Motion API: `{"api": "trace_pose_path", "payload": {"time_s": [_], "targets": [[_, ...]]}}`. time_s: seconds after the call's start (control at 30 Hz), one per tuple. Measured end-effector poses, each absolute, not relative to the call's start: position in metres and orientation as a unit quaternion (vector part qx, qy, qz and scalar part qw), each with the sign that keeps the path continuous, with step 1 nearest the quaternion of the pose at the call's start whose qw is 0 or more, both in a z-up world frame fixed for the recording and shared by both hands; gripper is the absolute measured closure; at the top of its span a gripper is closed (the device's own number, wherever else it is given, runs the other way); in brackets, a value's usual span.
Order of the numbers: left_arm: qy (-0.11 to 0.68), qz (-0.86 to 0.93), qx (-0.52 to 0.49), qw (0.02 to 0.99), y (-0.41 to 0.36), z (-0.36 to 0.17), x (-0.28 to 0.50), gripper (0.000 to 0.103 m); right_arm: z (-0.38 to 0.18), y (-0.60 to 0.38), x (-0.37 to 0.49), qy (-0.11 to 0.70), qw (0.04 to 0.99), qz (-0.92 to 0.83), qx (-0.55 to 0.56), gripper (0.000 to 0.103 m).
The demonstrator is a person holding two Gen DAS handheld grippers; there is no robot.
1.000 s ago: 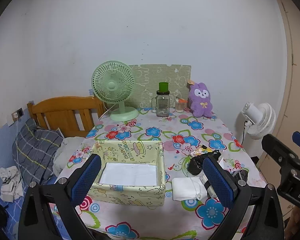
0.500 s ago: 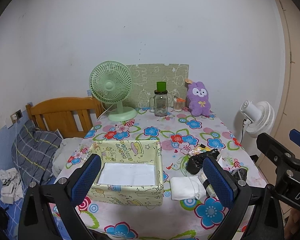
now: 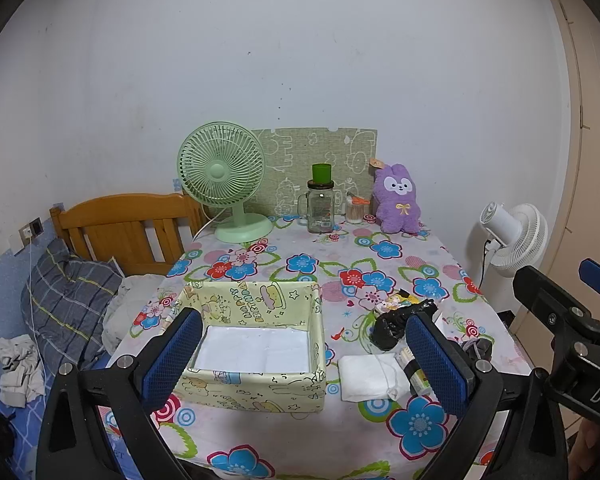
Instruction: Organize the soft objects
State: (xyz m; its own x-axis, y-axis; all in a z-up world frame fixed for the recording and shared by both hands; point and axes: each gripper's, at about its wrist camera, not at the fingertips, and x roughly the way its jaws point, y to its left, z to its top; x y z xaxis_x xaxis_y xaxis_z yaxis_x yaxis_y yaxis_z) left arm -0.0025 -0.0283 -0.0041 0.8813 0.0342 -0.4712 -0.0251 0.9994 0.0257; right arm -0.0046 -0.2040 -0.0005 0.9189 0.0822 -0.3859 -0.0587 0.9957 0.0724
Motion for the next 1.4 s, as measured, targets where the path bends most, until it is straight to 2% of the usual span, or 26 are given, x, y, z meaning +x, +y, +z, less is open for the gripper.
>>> {"api": "trace_pose_path", "payload": {"time_s": [1.4], "targets": [[0.246, 0.017, 0.006, 0.969, -0.0311, -0.005, 0.0073, 0.001, -0.0008, -0.2016, -0.0005, 0.204, 0.978, 0.035, 0.028, 0.0]]}}
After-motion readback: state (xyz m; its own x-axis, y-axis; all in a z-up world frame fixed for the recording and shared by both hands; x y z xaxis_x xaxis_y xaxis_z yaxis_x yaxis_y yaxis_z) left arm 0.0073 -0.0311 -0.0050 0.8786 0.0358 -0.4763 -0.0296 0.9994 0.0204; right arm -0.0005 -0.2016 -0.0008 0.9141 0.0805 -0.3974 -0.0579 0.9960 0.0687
